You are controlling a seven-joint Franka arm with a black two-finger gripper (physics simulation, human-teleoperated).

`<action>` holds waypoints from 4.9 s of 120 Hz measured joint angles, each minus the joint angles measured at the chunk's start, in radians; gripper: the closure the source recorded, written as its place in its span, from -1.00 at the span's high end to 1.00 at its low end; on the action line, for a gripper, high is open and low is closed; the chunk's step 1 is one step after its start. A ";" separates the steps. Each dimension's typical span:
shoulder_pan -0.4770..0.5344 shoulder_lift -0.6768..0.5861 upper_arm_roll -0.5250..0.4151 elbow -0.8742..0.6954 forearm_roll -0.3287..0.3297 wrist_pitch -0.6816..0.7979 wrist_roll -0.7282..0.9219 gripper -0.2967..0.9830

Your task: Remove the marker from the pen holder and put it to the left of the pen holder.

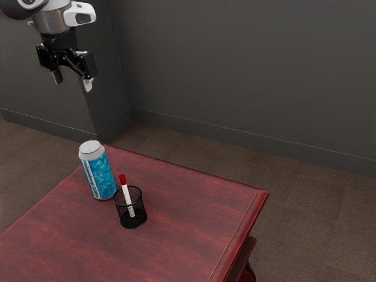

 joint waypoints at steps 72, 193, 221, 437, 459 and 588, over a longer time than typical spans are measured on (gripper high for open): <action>-0.025 0.061 0.001 -0.293 -0.127 0.184 -0.007 0.54; -0.017 0.197 0.000 -0.493 -0.122 0.559 0.056 0.54; -0.018 0.223 0.000 -0.495 -0.136 0.588 0.061 0.54; 0.330 -0.264 -0.025 -0.714 0.033 0.484 -0.072 -0.66; 0.395 -0.079 -0.021 -0.638 -0.019 0.526 -0.066 -0.66; 0.029 -0.084 -0.113 -0.076 -0.012 0.302 0.038 0.49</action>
